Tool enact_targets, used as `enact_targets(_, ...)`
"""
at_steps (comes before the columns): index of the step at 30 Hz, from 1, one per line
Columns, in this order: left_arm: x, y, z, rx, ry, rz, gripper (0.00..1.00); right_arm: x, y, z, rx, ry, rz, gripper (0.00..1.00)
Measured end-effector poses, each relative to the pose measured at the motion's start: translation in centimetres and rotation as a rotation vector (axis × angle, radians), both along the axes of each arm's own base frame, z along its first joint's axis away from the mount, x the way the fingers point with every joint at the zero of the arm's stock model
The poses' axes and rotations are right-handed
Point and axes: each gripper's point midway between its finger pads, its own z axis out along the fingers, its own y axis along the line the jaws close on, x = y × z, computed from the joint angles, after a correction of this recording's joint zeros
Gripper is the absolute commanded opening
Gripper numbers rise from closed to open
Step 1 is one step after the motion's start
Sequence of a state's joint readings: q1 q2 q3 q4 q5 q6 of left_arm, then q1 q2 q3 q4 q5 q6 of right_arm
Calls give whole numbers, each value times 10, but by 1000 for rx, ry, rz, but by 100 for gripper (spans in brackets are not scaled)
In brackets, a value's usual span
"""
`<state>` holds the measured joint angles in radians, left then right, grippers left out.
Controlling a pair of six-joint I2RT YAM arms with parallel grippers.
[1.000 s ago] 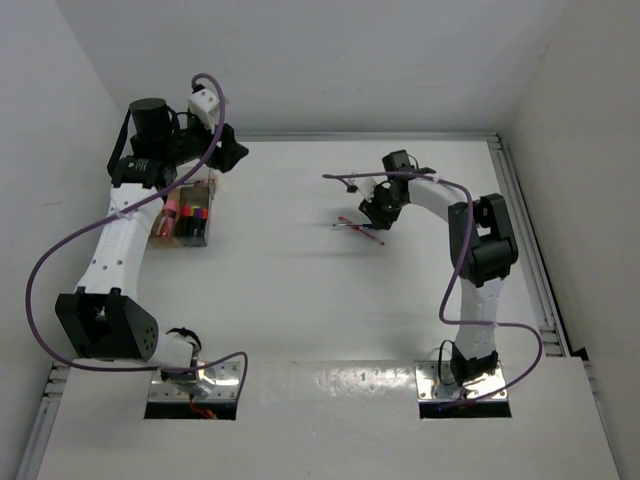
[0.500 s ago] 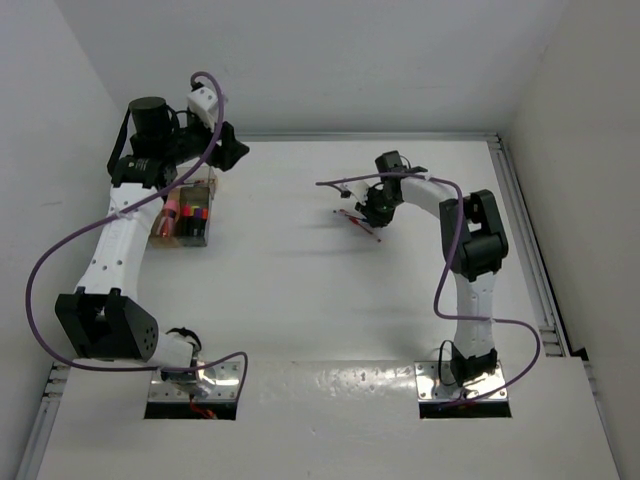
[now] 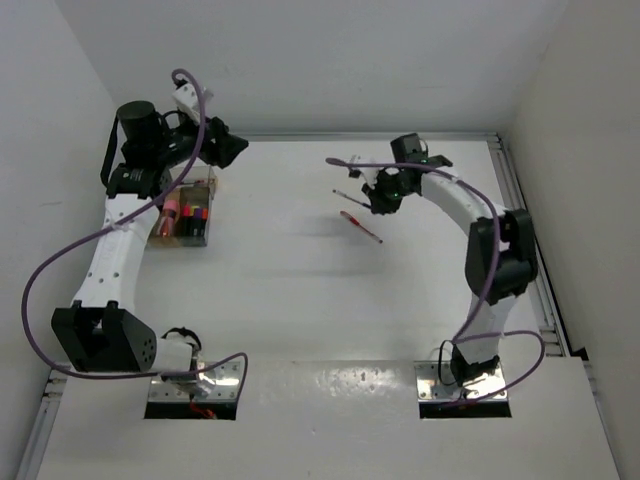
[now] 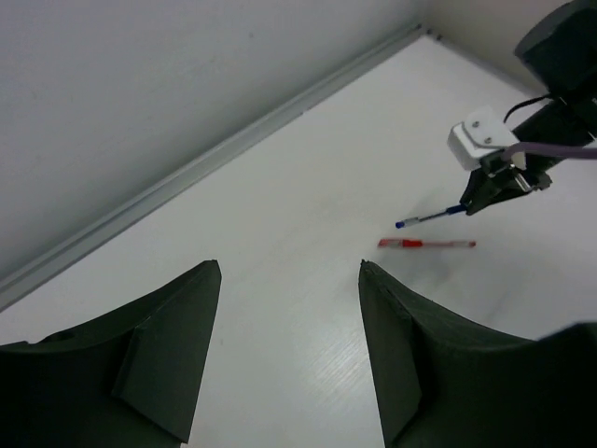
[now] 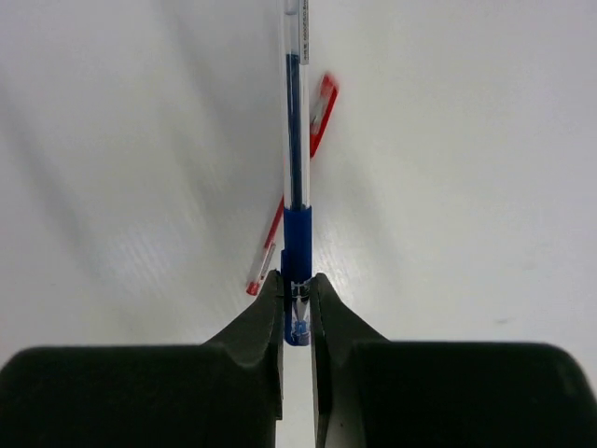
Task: Sort the stationery into containers
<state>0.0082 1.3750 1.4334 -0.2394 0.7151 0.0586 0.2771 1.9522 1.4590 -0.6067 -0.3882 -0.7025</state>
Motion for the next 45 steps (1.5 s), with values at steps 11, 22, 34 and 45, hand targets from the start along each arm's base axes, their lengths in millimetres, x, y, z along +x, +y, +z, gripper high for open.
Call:
enact_targets(11, -57, -35, 16, -437, 75, -108, 67, -29, 70, 204, 599, -182, -184, 0)
enact_targets(22, -70, -95, 44, -681, 168, -319, 66, -44, 144, 279, 1106, 103, -311, 0)
enact_targets(34, -64, -120, 52, -675, 165, -381, 58, -73, 182, 295, 1192, 244, -248, 0)
enact_targets(45, -51, -124, 64, -521, 111, -389, 40, -78, 183, 284, 1147, 233, -212, 0)
